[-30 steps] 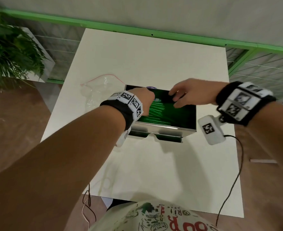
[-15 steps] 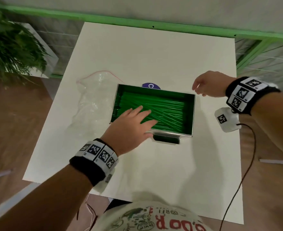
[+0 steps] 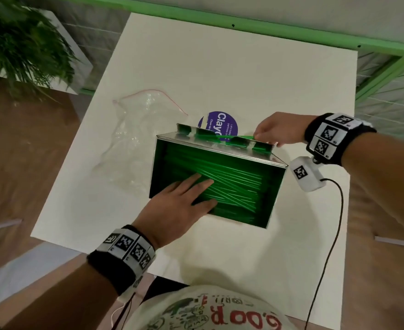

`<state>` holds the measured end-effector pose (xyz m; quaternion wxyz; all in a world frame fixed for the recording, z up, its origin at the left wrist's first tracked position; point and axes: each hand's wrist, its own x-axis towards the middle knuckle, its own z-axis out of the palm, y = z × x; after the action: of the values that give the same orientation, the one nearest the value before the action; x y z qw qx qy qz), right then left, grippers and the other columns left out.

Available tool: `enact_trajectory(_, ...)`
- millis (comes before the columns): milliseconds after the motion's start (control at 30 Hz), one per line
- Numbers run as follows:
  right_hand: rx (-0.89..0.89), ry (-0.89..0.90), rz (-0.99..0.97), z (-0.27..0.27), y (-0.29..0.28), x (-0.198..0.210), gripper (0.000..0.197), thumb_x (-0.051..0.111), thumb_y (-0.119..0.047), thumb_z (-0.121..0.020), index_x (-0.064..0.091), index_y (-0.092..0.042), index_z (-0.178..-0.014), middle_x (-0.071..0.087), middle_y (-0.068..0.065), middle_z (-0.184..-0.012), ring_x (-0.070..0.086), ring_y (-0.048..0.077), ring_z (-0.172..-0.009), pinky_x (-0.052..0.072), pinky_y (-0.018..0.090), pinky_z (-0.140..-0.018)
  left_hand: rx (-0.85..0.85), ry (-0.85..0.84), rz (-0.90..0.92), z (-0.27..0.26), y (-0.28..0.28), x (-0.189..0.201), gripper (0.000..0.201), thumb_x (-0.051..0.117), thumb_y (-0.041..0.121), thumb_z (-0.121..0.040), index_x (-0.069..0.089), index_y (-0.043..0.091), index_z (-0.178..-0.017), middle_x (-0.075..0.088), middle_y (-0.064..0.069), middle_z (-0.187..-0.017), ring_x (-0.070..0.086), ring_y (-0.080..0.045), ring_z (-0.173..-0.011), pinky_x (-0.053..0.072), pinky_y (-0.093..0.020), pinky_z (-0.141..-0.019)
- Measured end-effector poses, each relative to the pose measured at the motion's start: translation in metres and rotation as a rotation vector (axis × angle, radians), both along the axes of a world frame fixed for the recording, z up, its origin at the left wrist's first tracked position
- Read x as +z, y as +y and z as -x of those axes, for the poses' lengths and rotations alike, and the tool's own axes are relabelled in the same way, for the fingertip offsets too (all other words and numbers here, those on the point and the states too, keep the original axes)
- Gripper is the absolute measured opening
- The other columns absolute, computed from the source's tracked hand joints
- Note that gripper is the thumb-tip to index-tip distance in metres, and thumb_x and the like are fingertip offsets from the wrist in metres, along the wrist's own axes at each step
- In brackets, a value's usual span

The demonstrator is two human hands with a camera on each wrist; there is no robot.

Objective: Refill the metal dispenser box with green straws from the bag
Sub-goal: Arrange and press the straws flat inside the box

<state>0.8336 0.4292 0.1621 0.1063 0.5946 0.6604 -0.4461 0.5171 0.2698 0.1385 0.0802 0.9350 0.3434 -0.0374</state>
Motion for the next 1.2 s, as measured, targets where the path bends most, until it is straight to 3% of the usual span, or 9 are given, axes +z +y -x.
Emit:
enact_trajectory(167, 0.059, -0.120, -0.141, -0.008, 0.002, 0.006, 0.016, 0.059, -0.023, -0.096, 0.069, -0.015, -0.087, 0.073, -0.001, -0.074, 0.065, 0.013, -0.071, 0.045, 0.027, -0.066, -0.002, -0.008, -0.022, -0.004, 0.010, 0.006, 0.031, 0.050, 0.038, -0.103, 0.058, 0.031, -0.133, 0.043, -0.009, -0.159, 0.040, -0.034, -0.147, 0.050, -0.050, -0.105)
enact_trajectory(367, 0.003, -0.365, -0.338, -0.062, -0.008, 0.047, 0.013, 0.058, -0.022, -0.097, 0.070, -0.016, -0.098, 0.069, 0.001, -0.085, 0.059, 0.025, -0.086, 0.040, 0.032, -0.076, 0.015, -0.032, -0.037, -0.013, 0.028, 0.019, 0.032, 0.047, 0.040, -0.104, 0.066, 0.026, -0.126, 0.053, -0.009, -0.151, 0.046, -0.031, -0.142, 0.050, -0.045, -0.105)
enact_trajectory(500, -0.139, -0.352, -0.414, -0.087, -0.040, 0.100, 0.010, 0.062, -0.021, -0.095, 0.070, -0.023, -0.091, 0.072, 0.002, -0.089, 0.062, 0.026, -0.085, 0.045, 0.036, -0.077, 0.041, -0.055, 0.000, -0.020, 0.049, 0.027, 0.043, 0.037, 0.044, -0.102, 0.067, 0.022, -0.123, 0.066, -0.005, -0.127, 0.061, -0.025, -0.116, 0.055, -0.039, -0.086)
enact_trajectory(633, -0.137, -0.236, -0.420, -0.057, -0.087, 0.139, 0.009, 0.066, -0.027, -0.092, 0.073, -0.029, -0.087, 0.071, -0.007, -0.085, 0.064, 0.020, -0.084, 0.051, 0.039, -0.081, 0.071, 0.070, 0.070, -0.025, 0.064, 0.032, 0.048, 0.036, 0.054, -0.097, 0.060, 0.022, -0.125, 0.064, 0.000, -0.117, 0.059, -0.020, -0.102, 0.058, -0.038, -0.073)
enact_trajectory(767, 0.026, -0.267, -0.419, 0.001, -0.113, 0.115, 0.019, 0.059, -0.023, -0.093, 0.076, -0.019, -0.086, 0.064, -0.004, -0.084, 0.057, 0.018, -0.080, 0.042, 0.029, -0.072, 0.085, 0.062, 0.076, -0.023, 0.067, 0.028, 0.048, 0.040, 0.055, -0.098, 0.062, 0.018, -0.119, 0.064, -0.002, -0.114, 0.058, -0.020, -0.102, 0.058, -0.041, -0.076)
enact_trajectory(900, 0.069, -0.301, -0.462, 0.042, -0.102, 0.076, 0.025, 0.051, -0.012, -0.089, 0.059, -0.003, -0.067, 0.058, 0.011, -0.071, 0.058, 0.030, -0.071, 0.053, 0.041, -0.067, 0.090, -0.029, 0.054, -0.015, 0.070, 0.027, 0.049, 0.049, 0.055, -0.097, 0.064, 0.013, -0.117, 0.060, -0.003, -0.107, 0.056, -0.021, -0.100, 0.057, -0.039, -0.078)
enact_trajectory(1067, 0.135, -0.322, -0.720, 0.094, -0.113, 0.058, 0.012, 0.057, -0.009, -0.080, 0.049, -0.009, -0.071, 0.053, 0.014, -0.077, 0.052, 0.033, -0.075, 0.039, 0.037, -0.060, 0.131, 0.038, 0.122, -0.013, 0.082, 0.035, 0.068, 0.055, 0.069, -0.085, 0.057, 0.011, -0.120, 0.047, -0.005, -0.109, 0.044, -0.020, -0.096, 0.054, -0.041, -0.083)
enact_trajectory(1133, 0.176, -0.261, -0.638, 0.112, -0.120, 0.050, 0.018, 0.050, -0.020, -0.089, 0.051, -0.011, -0.074, 0.051, 0.006, -0.073, 0.053, 0.032, -0.073, 0.046, 0.039, -0.063, 0.141, 0.131, 0.157, -0.020, 0.088, 0.038, 0.074, 0.054, 0.075, -0.081, 0.056, 0.012, -0.119, 0.047, -0.008, -0.113, 0.046, -0.024, -0.104, 0.054, -0.045, -0.086)
enact_trajectory(1200, 0.160, -0.188, -0.375, 0.123, -0.117, 0.047, 0.031, 0.039, -0.029, -0.099, 0.054, -0.010, -0.079, 0.051, 0.002, -0.072, 0.054, 0.030, -0.076, 0.050, 0.042, -0.071, 0.142, 0.167, 0.153, -0.026, 0.094, 0.039, 0.076, 0.053, 0.076, -0.078, 0.058, 0.012, -0.119, 0.050, -0.010, -0.114, 0.048, -0.027, -0.109, 0.054, -0.046, -0.087)
